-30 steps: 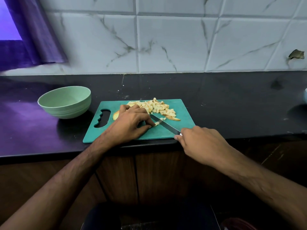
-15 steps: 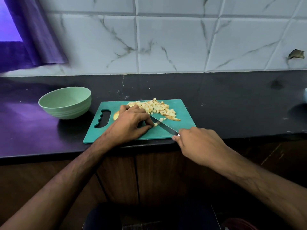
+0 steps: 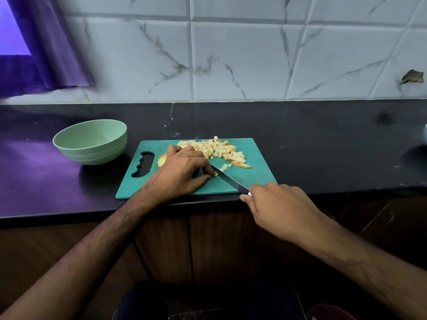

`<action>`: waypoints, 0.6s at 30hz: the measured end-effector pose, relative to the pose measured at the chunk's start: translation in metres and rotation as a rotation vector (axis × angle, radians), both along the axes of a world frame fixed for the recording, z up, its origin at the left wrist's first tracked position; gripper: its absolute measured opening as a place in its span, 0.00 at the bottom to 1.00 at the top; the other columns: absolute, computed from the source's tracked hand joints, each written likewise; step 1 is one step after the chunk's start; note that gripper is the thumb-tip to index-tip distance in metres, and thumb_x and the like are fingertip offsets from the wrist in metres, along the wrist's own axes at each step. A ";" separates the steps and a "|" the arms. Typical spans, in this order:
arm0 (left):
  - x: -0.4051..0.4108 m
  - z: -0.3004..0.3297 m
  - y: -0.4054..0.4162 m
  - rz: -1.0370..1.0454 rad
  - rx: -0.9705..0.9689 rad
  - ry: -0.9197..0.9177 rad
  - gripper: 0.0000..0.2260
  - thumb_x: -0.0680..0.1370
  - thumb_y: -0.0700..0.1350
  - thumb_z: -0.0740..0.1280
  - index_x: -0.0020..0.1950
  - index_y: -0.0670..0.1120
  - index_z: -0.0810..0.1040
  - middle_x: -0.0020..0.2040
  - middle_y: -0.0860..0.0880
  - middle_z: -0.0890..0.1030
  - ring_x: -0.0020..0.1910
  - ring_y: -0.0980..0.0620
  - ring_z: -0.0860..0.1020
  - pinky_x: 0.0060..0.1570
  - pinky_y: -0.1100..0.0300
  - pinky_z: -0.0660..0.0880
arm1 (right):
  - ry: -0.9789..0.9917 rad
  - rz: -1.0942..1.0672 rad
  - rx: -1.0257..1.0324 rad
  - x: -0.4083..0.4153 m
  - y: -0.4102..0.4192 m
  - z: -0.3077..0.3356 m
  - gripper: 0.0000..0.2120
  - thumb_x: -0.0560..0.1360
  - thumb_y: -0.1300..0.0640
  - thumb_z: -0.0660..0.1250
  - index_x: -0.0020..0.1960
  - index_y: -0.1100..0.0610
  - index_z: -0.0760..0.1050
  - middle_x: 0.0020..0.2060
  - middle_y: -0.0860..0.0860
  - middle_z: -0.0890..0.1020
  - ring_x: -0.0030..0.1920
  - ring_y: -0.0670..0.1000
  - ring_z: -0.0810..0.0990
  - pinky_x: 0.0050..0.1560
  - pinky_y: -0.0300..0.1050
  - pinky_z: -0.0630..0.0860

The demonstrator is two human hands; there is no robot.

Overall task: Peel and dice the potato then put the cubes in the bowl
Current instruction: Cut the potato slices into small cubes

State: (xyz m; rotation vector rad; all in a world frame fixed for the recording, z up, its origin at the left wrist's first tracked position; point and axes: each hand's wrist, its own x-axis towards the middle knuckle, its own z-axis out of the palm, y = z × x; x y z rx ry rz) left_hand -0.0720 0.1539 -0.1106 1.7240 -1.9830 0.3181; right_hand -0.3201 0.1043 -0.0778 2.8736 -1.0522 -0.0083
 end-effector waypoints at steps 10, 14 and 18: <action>-0.003 0.000 0.003 0.030 -0.026 0.080 0.13 0.76 0.49 0.75 0.49 0.54 0.70 0.42 0.61 0.75 0.45 0.61 0.72 0.61 0.57 0.61 | 0.010 -0.003 -0.007 -0.012 0.003 0.004 0.19 0.85 0.39 0.46 0.49 0.48 0.69 0.37 0.45 0.73 0.34 0.44 0.73 0.33 0.42 0.69; -0.003 0.000 0.004 0.022 -0.024 0.080 0.13 0.76 0.50 0.75 0.49 0.55 0.70 0.42 0.60 0.76 0.44 0.59 0.72 0.60 0.56 0.62 | 0.003 0.008 -0.014 -0.004 0.009 0.002 0.16 0.85 0.41 0.47 0.49 0.49 0.66 0.35 0.45 0.70 0.33 0.43 0.69 0.33 0.43 0.66; -0.004 0.001 0.005 0.019 -0.038 0.084 0.13 0.76 0.51 0.75 0.49 0.56 0.70 0.43 0.60 0.77 0.44 0.59 0.73 0.58 0.56 0.61 | 0.005 0.018 0.031 0.010 -0.002 0.003 0.17 0.85 0.40 0.48 0.49 0.49 0.67 0.37 0.45 0.72 0.36 0.43 0.71 0.33 0.44 0.65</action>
